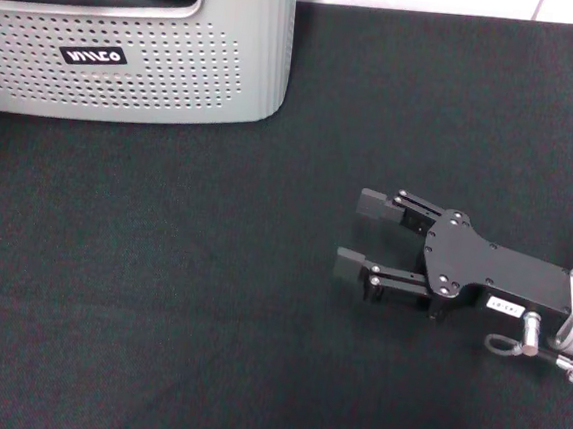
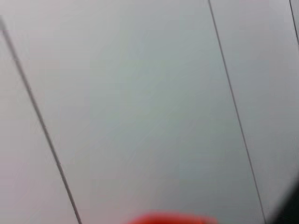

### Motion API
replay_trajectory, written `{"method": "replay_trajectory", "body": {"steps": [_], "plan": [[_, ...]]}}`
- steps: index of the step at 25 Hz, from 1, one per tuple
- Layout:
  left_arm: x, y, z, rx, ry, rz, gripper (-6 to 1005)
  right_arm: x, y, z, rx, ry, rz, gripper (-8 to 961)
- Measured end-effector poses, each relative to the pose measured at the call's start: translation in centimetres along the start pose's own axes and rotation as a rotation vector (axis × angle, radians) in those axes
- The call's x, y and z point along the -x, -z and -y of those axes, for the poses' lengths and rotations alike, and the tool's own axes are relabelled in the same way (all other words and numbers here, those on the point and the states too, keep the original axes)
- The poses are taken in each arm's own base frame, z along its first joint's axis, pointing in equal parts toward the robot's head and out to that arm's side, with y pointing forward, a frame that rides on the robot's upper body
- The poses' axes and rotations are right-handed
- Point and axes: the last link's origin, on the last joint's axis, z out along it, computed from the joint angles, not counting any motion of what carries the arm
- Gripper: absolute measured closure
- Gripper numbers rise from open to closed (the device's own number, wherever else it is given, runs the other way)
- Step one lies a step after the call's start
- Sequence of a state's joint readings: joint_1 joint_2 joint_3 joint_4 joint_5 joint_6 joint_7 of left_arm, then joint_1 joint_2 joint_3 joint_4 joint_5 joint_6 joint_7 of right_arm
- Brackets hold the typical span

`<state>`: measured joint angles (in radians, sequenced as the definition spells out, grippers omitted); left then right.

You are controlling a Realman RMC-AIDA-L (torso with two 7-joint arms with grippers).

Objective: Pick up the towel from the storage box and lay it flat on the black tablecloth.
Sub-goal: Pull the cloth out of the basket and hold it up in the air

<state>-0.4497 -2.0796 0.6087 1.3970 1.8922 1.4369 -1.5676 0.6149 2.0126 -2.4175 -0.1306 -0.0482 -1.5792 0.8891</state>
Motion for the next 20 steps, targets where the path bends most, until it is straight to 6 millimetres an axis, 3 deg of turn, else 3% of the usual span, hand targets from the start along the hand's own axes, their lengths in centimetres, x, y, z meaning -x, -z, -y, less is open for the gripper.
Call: {"method": "replay_trajectory", "body": {"steps": [5,11,16,20], "plan": [[-3.1,3.1,0.7,-0.04,0.075,-0.296,950,0.1,0.4,-0.1,-0.021,0.037,0.03,95],[-7.3,6.6,-0.6,0.053,0.097,-0.62,953,1.5,0.0,0.2,-0.095,0.203,0.162,96],[-9.4,7.7,-1.2,0.106,0.105,-0.703,953,2.8,-1.3,-0.1,-0.087,0.331,0.225,96],[-10.0,7.8,-1.7,0.118,0.107,-0.729,954,2.7,-3.0,-0.2,-0.069,0.432,0.189,96]]}}
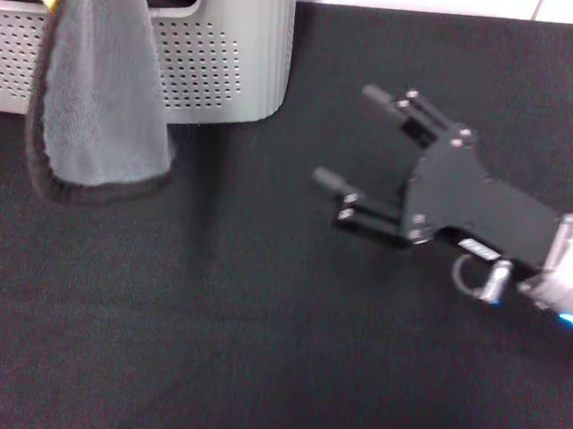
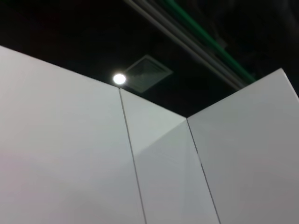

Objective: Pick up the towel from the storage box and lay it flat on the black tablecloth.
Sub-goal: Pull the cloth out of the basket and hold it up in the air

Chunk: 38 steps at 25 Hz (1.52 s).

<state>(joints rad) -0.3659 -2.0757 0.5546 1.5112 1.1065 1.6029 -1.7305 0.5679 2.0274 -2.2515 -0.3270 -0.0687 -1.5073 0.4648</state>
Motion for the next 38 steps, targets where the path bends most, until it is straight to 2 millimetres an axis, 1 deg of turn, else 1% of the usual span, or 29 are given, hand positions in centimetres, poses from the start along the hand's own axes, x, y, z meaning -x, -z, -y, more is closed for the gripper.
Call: {"method": "replay_trajectory", "body": {"steps": [1,3,5,7,8,9,11,13,17,20,23,27,31,35,38], "plan": [[0.0,0.0,-0.1,0.001,0.002,-0.009,954,-0.4,-0.5,-0.2,0.01,0.038,-0.026,96],[-0.1,-0.1,-0.1,0.002,0.005,-0.02,954,-1.4,-1.5,-0.8,0.026,0.175,-0.095,96],[-0.2,-0.1,-0.2,0.005,0.006,-0.026,954,-2.5,-2.4,-1.7,0.022,0.343,-0.179,95],[-0.2,-0.2,-0.2,0.007,0.005,-0.027,955,-3.0,-2.9,-2.5,0.015,0.435,-0.22,95],[-0.2,-0.2,-0.2,0.007,0.005,-0.027,955,-3.0,-2.9,-2.5,0.015,0.435,-0.22,95],[-0.2,-0.2,-0.3,0.007,0.004,-0.027,955,-2.9,-2.9,-3.8,0.003,0.5,-0.223,95],[-0.2,-0.2,-0.3,0.005,0.003,-0.025,955,-2.6,-2.7,-4.7,0.004,0.521,-0.191,95],[0.0,-0.3,-0.4,0.007,0.006,-0.02,955,-1.8,-2.6,-5.9,0.013,0.554,-0.12,95],[0.5,-0.9,-0.5,0.023,0.018,-0.018,956,-1.2,-3.0,-7.2,-0.013,0.661,-0.065,96],[0.6,-1.2,-0.6,0.033,0.022,-0.019,955,-0.6,-3.9,-7.9,-0.053,0.785,-0.028,97],[0.7,-1.5,-0.7,0.042,0.027,-0.019,955,-0.1,-4.7,-8.0,-0.081,0.869,-0.011,98],[1.4,-2.0,-0.9,0.037,0.042,-0.01,955,0.2,-5.5,-8.0,-0.079,0.931,0.007,99],[2.0,-2.1,-1.0,-0.004,0.051,-0.016,955,0.2,-5.4,-8.5,-0.069,0.984,0.012,100],[2.6,-2.5,-1.3,-0.046,0.044,-0.032,955,0.1,-5.2,-8.5,-0.077,1.011,0.01,100],[3.1,-3.1,-2.1,-0.085,0.001,-0.029,955,0.3,-5.1,-8.2,-0.096,1.028,0.013,99]]}}
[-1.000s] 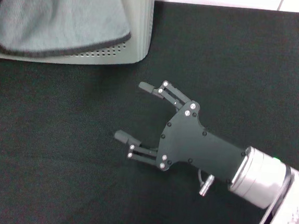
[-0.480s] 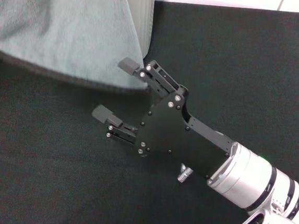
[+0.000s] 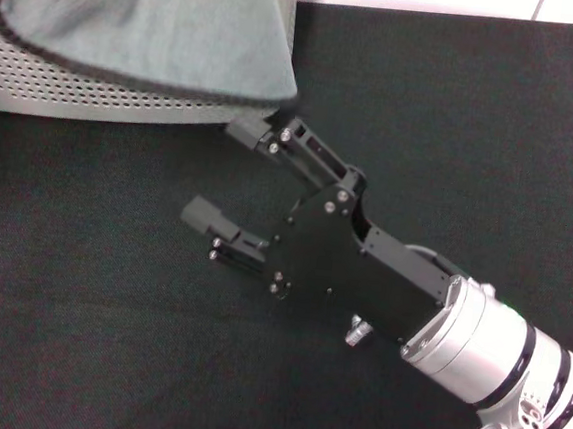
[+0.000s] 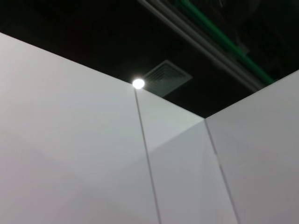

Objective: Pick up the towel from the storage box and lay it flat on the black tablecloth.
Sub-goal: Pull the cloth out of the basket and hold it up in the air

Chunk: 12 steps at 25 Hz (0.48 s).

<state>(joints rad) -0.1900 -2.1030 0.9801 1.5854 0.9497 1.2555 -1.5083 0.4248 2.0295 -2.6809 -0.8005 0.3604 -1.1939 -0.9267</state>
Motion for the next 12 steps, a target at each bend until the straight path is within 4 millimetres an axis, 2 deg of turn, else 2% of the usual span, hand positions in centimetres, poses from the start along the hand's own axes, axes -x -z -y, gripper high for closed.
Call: {"method": "replay_trajectory", "body": {"steps": [6,12], "plan": [[1.1,-2.3,-2.4,-0.044,-0.111,0.006,955,-1.2,-0.1,1.0,-0.053,0.082,-0.063,100],[1.8,-3.6,-2.9,-0.099,-0.145,-0.018,955,-1.8,0.0,2.0,-0.104,0.091,-0.071,102]]}}
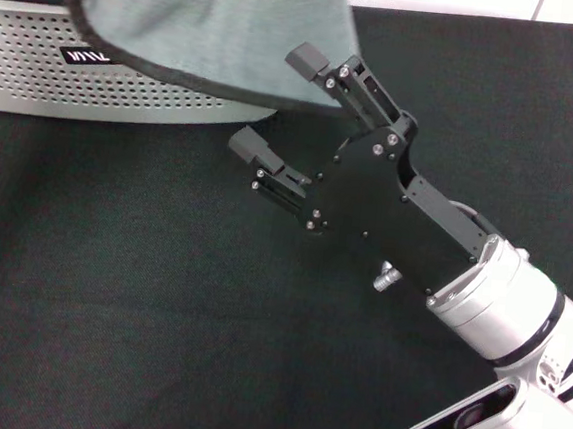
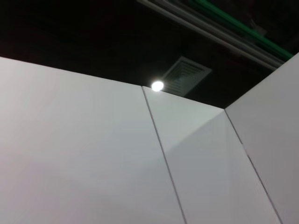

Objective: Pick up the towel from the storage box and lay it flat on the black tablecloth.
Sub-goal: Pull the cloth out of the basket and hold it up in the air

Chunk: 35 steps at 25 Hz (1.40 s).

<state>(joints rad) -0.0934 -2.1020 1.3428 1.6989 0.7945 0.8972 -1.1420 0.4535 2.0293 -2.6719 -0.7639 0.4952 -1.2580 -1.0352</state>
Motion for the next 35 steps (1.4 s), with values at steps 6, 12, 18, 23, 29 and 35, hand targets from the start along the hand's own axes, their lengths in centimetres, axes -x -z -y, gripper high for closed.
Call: {"method": "replay_trajectory", "body": {"steps": [6,12,18,23,29,35], "plan": [[0.9,-1.4,-0.9,-0.035,-0.026,0.016,955,-0.3,-0.4,0.5,-0.02,0.012,0.001,104],[1.4,-2.7,-1.8,-0.038,-0.031,0.026,955,-1.4,-2.1,1.7,-0.053,0.023,-0.008,105],[1.9,-4.0,-2.0,-0.044,0.004,0.023,955,-2.7,-3.5,2.6,-0.068,0.025,-0.022,107],[2.1,-4.8,-2.1,-0.038,0.012,0.01,955,-3.1,-4.9,2.6,-0.035,0.005,-0.009,108],[2.2,-5.8,-2.5,-0.036,0.033,0.005,955,-3.4,-5.7,2.2,0.018,-0.016,-0.019,110],[1.9,-6.0,-2.7,-0.037,0.04,-0.013,955,-3.4,-6.4,2.6,0.005,-0.008,-0.01,111]]}}
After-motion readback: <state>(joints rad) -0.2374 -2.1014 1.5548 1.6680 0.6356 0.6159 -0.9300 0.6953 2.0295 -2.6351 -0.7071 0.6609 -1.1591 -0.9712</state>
